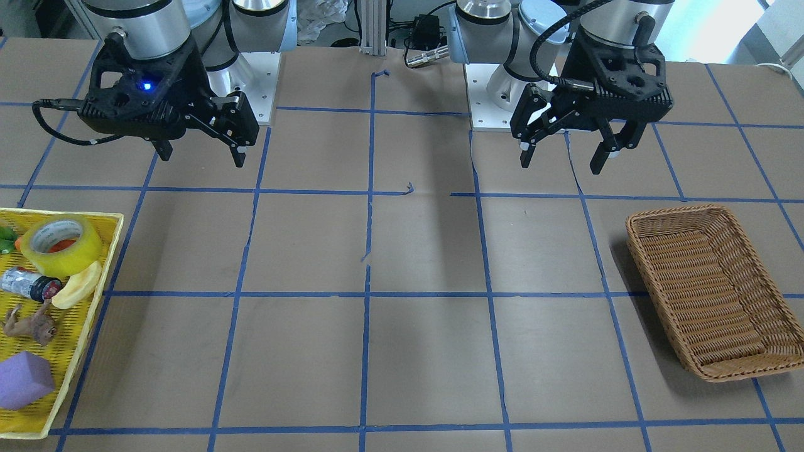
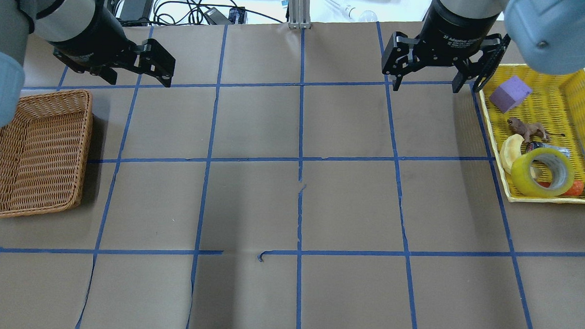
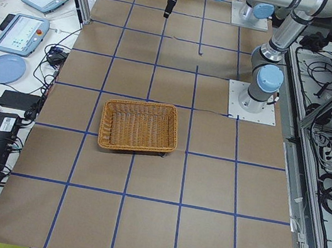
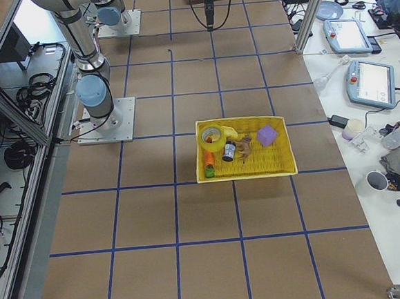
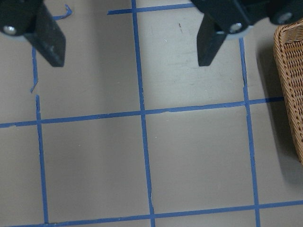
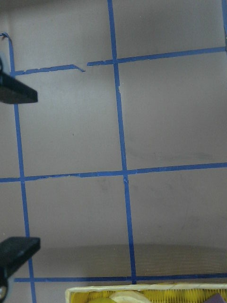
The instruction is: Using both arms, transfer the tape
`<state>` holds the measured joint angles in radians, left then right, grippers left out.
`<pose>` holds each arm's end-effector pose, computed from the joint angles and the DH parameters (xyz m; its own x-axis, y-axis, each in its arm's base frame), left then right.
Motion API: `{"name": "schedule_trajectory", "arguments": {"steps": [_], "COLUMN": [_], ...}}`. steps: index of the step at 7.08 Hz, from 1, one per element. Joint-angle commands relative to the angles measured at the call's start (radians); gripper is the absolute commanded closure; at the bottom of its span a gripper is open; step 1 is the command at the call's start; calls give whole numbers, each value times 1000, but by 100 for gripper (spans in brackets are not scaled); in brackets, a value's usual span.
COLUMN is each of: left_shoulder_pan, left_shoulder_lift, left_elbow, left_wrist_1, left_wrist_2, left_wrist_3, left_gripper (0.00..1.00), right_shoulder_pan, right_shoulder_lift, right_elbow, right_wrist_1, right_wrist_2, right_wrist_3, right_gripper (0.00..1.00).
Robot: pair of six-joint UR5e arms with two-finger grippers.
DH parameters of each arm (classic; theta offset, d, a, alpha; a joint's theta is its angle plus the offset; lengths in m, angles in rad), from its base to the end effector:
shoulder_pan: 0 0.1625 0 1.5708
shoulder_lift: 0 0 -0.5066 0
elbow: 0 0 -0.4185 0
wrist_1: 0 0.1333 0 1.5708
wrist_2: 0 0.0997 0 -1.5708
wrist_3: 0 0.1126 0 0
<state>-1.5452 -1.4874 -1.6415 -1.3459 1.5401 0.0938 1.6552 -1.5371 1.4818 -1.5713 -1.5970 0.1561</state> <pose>-0.1239 -0.5030 0.5867 -0.9973 0.0727 0.0077 0.0688 0.9690 -0.2371 0.1755 -0.5278 0.5851 -0.9972 0.0729 0.0172 0.0717 0.9957 -0.0592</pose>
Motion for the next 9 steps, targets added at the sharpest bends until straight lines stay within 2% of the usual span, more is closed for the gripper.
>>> {"name": "schedule_trajectory", "arguments": {"steps": [1,3,5,8,9], "left_shoulder_pan": [2,2,0,0,4], "left_shoulder_lift": [-2,-1,-1,7,1], "left_elbow": [0,2,-4,-6,6], "left_wrist_1": [1,1,1,1,2], "left_wrist_2": [-2,0,0,0,2], "left_wrist_3": [-2,0,0,6,11], "left_gripper": [0,0,0,0,0], "right_shoulder_pan": [-2,-9,-114,-398,-482], "right_shoulder_lift": [2,17,31,57,75], "right_elbow": [2,2,3,79,103], "right_wrist_1": [-10,-16,-26,-111,-198], "right_wrist_2": [0,-50,-47,-34,-35], "right_wrist_3": [-15,-108,-270,-649,-758], "right_gripper": [0,0,0,0,0]}}
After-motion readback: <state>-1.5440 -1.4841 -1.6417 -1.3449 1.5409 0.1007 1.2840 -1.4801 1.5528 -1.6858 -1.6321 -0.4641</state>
